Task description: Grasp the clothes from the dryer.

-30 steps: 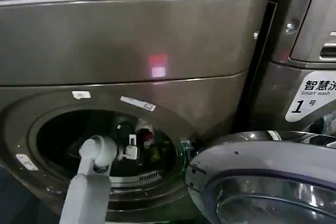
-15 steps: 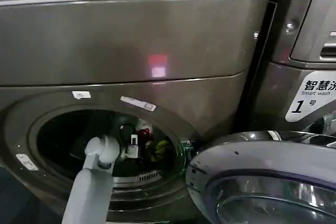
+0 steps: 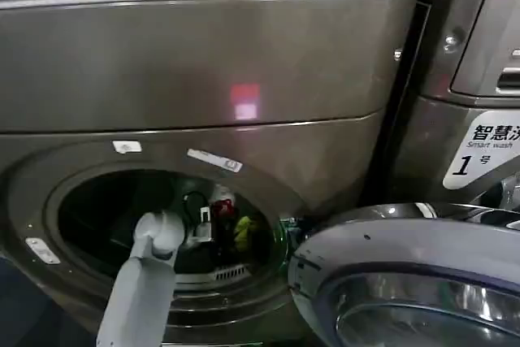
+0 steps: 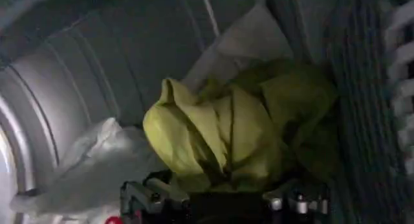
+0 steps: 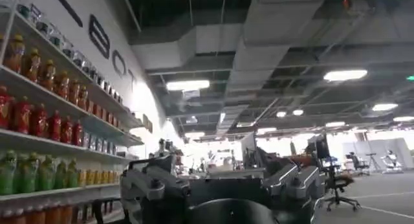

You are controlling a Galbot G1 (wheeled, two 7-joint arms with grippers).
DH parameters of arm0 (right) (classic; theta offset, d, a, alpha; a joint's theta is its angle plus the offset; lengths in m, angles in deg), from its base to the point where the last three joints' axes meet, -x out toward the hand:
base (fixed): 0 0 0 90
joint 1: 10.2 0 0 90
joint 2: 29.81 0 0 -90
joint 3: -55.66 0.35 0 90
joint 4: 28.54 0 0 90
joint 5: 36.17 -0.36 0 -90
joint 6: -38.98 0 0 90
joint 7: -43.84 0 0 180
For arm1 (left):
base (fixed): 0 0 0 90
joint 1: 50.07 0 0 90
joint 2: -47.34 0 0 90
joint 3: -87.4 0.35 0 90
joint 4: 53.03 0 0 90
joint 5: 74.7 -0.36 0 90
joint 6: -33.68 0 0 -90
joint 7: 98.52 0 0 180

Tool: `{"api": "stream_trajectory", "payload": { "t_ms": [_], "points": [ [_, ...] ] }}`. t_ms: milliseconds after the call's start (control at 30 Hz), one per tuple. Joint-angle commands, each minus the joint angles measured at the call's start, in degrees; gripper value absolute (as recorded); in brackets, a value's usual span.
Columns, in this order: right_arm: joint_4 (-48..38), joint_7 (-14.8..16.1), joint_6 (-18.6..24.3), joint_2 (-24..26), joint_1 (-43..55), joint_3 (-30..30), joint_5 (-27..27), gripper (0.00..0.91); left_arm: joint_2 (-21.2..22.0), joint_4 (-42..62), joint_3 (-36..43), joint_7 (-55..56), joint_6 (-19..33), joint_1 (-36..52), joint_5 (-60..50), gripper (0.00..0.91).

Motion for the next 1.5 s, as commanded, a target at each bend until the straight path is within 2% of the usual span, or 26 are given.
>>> {"api": "stream_trajectory", "payload": {
  "t_ms": [33, 67, 100, 233, 333, 567, 700, 767, 900, 1000, 1133, 1200, 1333, 1367, 1400, 1500],
  "points": [
    [0.18, -0.14, 0.16, -0.23, 0.01, 0.12, -0.23, 0.907, -0.07, 4.97, 0.25, -0.13, -0.85, 0.64, 3.95, 0.907],
    [0.16, -0.13, 0.18, -0.34, 0.01, 0.04, -0.21, 0.907, -0.06, 5.41, 0.27, -0.13, -0.56, 0.77, 3.87, 0.717],
    [0.17, -0.15, 0.19, -0.38, 0.04, 0.01, -0.21, 0.907, -0.07, 5.49, 0.25, -0.14, -0.2, 0.77, 3.76, 0.0],
    [0.31, -0.2, 0.19, -0.49, 0.14, -0.12, -0.2, 0.907, -0.21, 5.43, 0.49, -0.14, 0.31, 0.83, 4.07, 0.0],
    [-0.3, -0.23, 0.5, -0.53, 0.04, -0.11, -0.02, 0.907, -1.5, 5.4, 1.67, -0.16, -0.06, 0.79, 10.6, 0.0],
    [-0.01, -0.18, 0.18, -0.67, 0.16, -0.37, -0.22, 0.907, -2.17, 5.5, 1.6, -0.13, -0.7, 1.13, 12.97, 0.0],
    [-0.31, -0.35, -1.87, -0.17, -0.13, 0.82, -3.24, 0.907, -2.94, 2.77, 1.54, 0.98, -2.31, -0.04, 19.06, 0.0],
    [-0.53, -0.67, -2.17, 0.08, -0.41, 0.84, -3.2, 0.907, -2.96, 1.48, 1.28, 7.39, -4.52, -0.3, 21.23, 0.0],
    [1.16, -2.55, -5.75, -0.14, -0.18, -0.4, -4.03, 0.907, -2.36, 0.17, 0.97, 20.73, -8.0, 0.7, 25.03, 0.0],
    [1.72, -2.43, -5.16, -0.29, -0.12, -0.92, -4.05, 0.907, -1.05, -0.69, 0.04, 32.82, -11.39, 1.79, 27.17, 0.0],
    [2.26, -1.89, -4.02, -0.46, -0.15, -1.06, -4.0, 0.907, 0.23, -3.85, -1.59, 42.58, -14.94, 1.22, 30.18, 0.0],
    [2.28, -1.24, -2.24, -0.65, 0.01, -1.21, -3.99, 0.907, 1.2, -5.43, -2.31, 46.49, -16.52, 0.47, 31.14, 0.0],
    [2.88, 0.68, -1.27, -1.31, 0.02, -1.26, -3.54, 0.907, 2.91, -6.26, -2.49, 61.22, -21.22, -0.26, 35.51, 0.0],
    [3.57, -0.02, -2.35, -1.42, 0.12, -1.53, -3.27, 0.907, 3.52, -6.56, -2.47, 66.56, -21.96, -0.44, 37.38, 0.0],
    [3.89, -1.09, -1.57, -1.48, 0.13, -2.05, -3.46, 0.907, 3.76, -6.82, -2.42, 68.26, -22.47, -0.64, 38.56, 0.0],
    [4.22, -0.18, 0.01, -1.61, 0.08, -2.67, -2.93, 0.907, 4.83, -7.87, -2.29, 74.6, -22.51, -1.28, 39.37, 0.0]
  ]
}}
